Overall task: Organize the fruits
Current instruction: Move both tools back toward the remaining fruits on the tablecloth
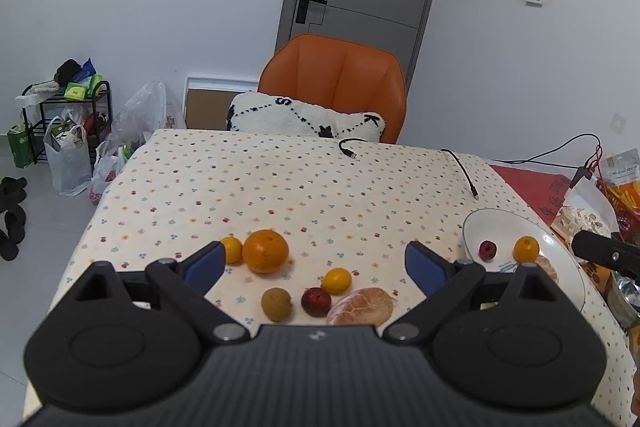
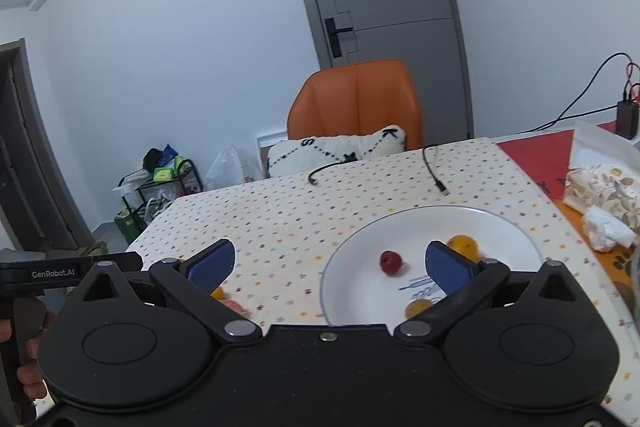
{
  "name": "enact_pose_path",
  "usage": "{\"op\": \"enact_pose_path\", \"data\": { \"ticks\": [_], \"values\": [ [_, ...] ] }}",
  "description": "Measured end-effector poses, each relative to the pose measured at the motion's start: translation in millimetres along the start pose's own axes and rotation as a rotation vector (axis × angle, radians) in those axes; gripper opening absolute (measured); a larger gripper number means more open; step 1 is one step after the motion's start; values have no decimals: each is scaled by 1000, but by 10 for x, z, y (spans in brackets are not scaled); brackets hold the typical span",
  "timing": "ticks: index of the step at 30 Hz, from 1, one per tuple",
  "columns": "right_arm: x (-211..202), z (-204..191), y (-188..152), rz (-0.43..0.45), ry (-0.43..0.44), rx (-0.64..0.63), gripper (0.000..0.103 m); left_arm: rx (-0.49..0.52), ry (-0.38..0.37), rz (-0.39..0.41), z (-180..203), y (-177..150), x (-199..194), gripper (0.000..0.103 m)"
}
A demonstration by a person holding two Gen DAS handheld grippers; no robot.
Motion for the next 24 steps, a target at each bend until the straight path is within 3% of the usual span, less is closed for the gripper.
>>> {"op": "enact_pose_path", "data": {
  "ticks": [17,24],
  "values": [
    [228,-390,-67,-39,112,-33,103,-46,48,1,-362,-95,-62,93],
    [371,-566,-118,-64,151,-61,103,-60,39,-16,-432,-150,-28,87]
  ]
}}
Point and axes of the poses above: each gripper's, at about its wrist camera, not at the fingertips, and x roughly the way its jaws point, z to its right, y to its top, the point moved 1 cm from there along x, roughly the way its jaws point, and after that the axes turned 12 degrees about -x, right-handed, at the moved point
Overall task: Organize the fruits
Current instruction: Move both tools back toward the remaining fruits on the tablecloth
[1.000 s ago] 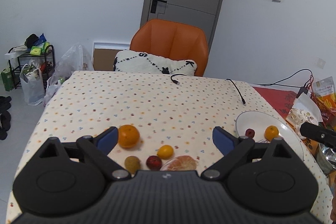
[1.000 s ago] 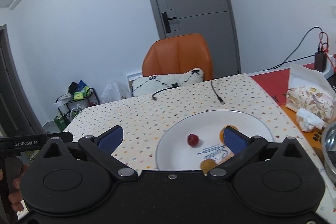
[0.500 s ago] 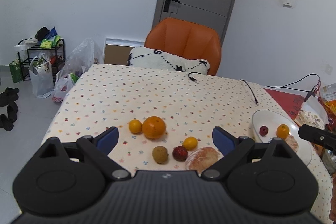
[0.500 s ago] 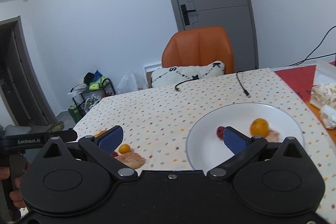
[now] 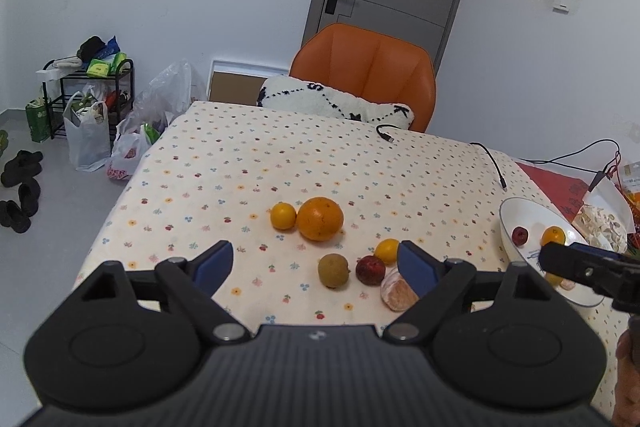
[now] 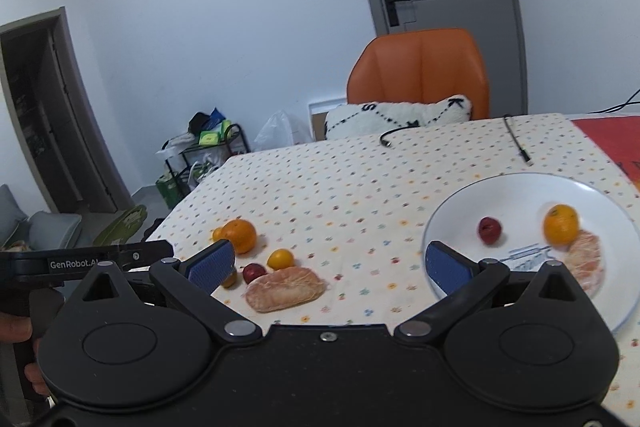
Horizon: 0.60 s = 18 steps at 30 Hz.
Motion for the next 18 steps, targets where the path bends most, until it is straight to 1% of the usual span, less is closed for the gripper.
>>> {"op": "enact_pose_path", "data": {
  "ticks": [3,7,11,16,18],
  "values": [
    [77,-60,-19,-16,9,-7,103,-9,-9,-14,-21,-40,51,84],
    [175,-115,-66,-41,14,-17,103,-12,-14,-36,-47,-94,153,77],
    [264,-161,-108,-65,20,-27,103,-26,-10,-54,-71,-136,257,73],
    [389,-247,-153,-94,22,-63,103,-40,-12,-76,-106,-187,343,63],
    [443,-276,-173,-107,25,-73,103,-39,-15,-84,-109,-212,367,61]
  ]
}}
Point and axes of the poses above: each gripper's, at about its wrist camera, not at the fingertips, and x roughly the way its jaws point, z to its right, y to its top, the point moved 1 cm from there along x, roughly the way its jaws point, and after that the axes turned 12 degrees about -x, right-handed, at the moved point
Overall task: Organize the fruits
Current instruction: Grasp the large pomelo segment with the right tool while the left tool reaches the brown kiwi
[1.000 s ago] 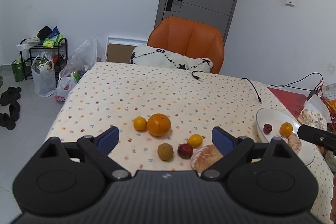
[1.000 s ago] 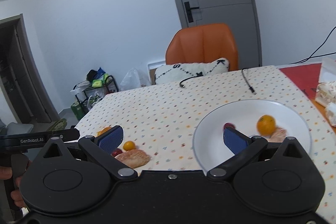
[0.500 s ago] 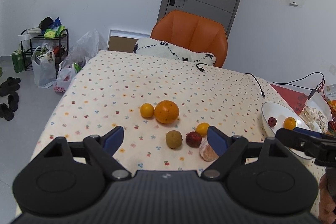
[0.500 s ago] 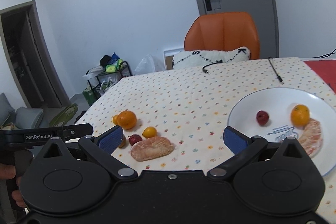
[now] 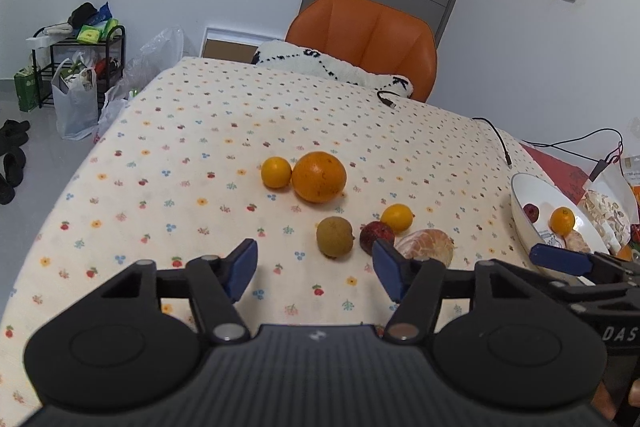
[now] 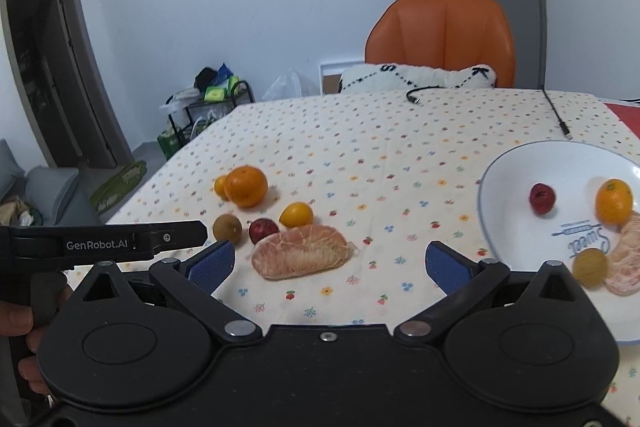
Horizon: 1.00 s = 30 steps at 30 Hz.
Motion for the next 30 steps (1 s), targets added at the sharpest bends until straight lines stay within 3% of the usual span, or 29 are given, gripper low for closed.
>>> {"op": "enact_pose_path", "data": {
  "ticks": [19,30],
  "values": [
    [461,-76,-50,-79,25,-31,103,-19,-11,-19,-48,-28,142,40],
    [618,-129,33,-86,23,-91,101,-42,-19,-13,-109,60,155,37]
  ]
}}
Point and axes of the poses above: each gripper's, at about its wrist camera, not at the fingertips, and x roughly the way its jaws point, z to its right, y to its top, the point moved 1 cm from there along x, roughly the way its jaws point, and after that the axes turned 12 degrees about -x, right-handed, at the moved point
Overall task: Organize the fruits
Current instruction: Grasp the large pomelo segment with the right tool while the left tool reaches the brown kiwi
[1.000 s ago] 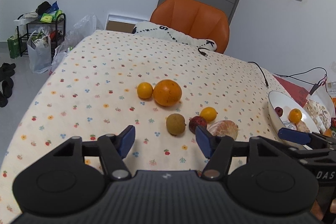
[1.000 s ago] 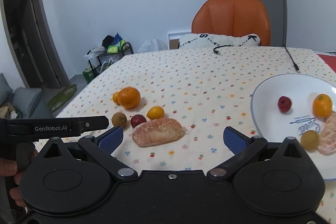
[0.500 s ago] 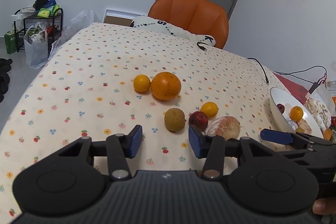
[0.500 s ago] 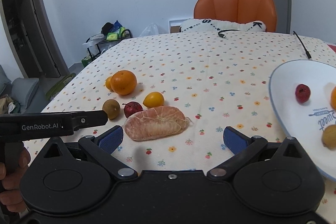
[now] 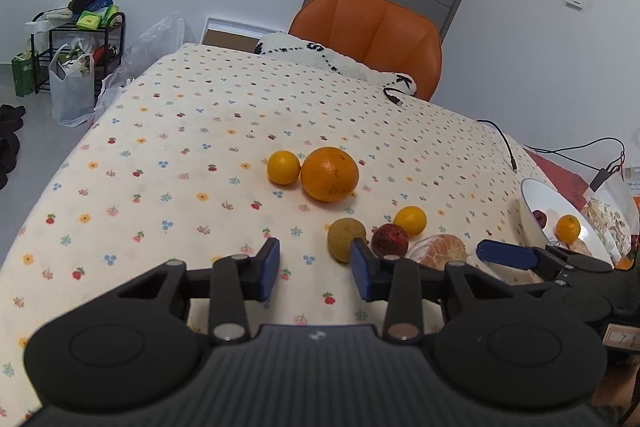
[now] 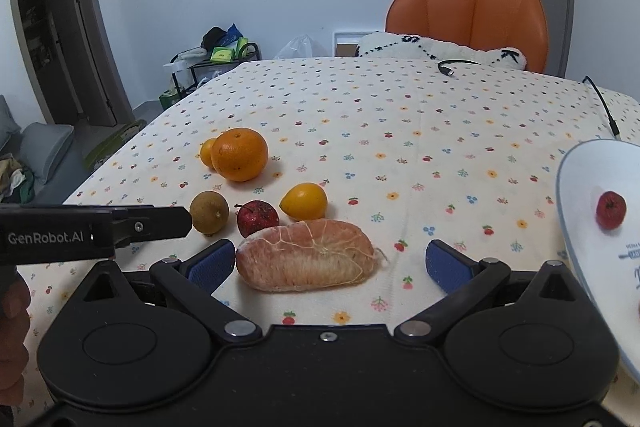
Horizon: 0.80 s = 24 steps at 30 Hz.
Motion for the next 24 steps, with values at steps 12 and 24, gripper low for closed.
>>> {"op": "enact_pose_path", "data": {
  "ticks": [12,24],
  "values": [
    [-85,39,28,8,28,-18,66,29,-20,-11,154,18,90,38],
    [-256,231,-66,25,-9,35,65,71,17,5,244,-20,241,38]
  ]
}}
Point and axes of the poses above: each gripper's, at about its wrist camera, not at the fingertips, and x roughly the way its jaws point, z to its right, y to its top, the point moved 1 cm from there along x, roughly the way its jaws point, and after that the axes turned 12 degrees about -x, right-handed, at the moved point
